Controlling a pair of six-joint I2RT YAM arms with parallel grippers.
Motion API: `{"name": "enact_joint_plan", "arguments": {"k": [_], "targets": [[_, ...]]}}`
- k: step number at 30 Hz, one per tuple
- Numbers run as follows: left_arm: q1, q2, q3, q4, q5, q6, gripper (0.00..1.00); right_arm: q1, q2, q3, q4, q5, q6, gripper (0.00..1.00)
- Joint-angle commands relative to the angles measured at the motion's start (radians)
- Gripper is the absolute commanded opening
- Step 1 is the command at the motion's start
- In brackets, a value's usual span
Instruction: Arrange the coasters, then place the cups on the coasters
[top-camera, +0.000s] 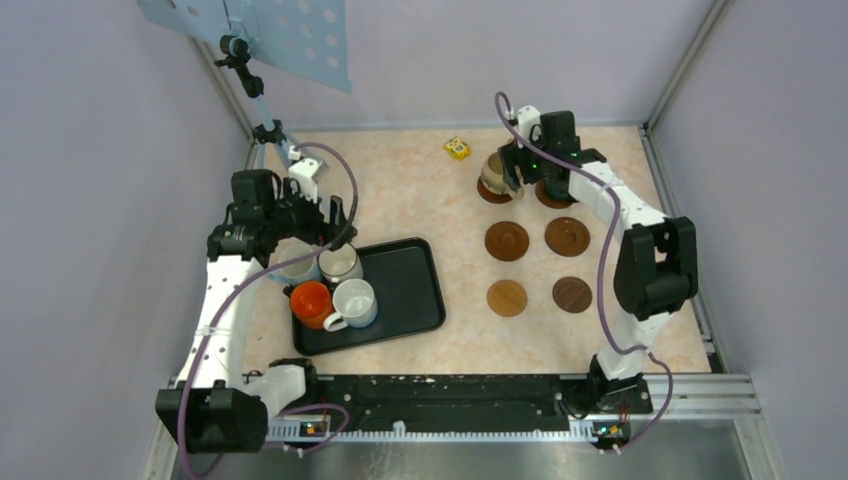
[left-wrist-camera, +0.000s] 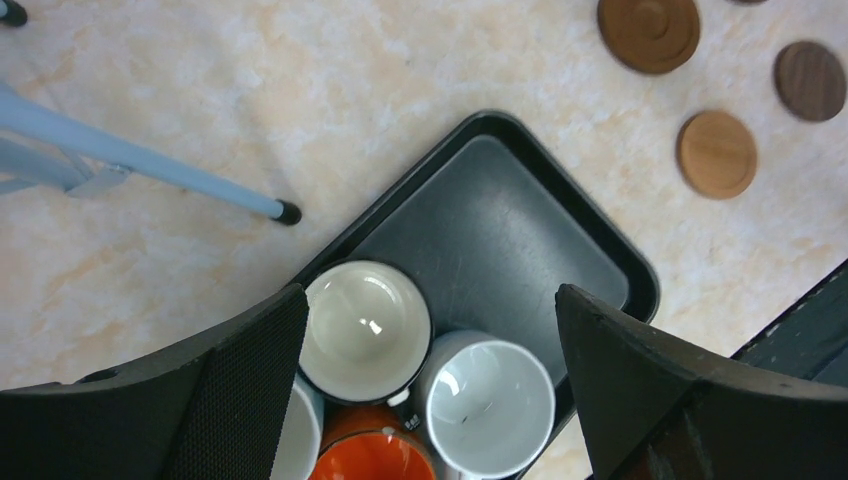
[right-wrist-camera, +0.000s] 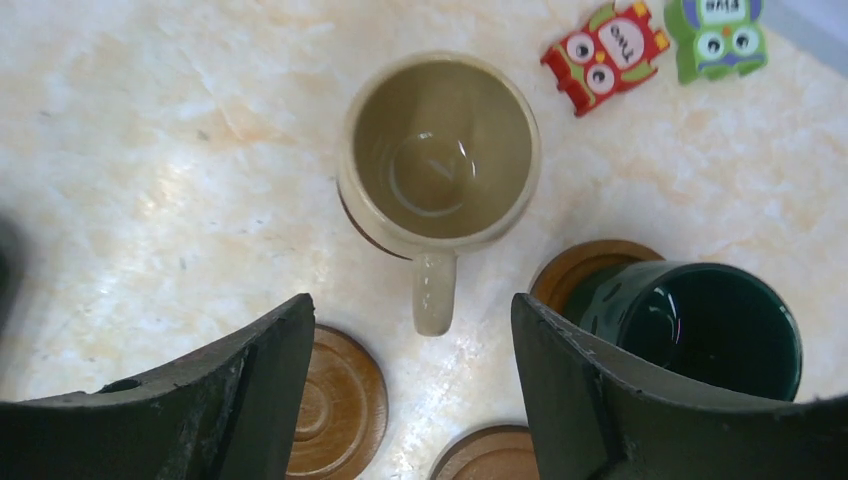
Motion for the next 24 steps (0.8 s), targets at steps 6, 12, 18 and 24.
{"name": "enact_joint_plan", "arguments": {"k": [6,12,18,24], "targets": [[0.006,0.009,0.056,-0.231,-0.168,0.312,0.99,0.05,-0.133,0.047,-0.073,-0.186,-0.004,0.71],[0.048,0.032,0.066,-0.26,-0.282,0.422,0.99,0.172,-0.126,0.025,-0.128,-0.225,-0.025,0.71],[0.109,0.058,0.077,-0.397,-0.168,0.591,0.96,0.245,-0.102,-0.014,-0.145,-0.281,-0.025,0.71],[0.073,0.037,0.054,-0.518,-0.083,0.76,0.86,0.257,-0.084,-0.04,-0.143,-0.281,-0.019,0.7]]}}
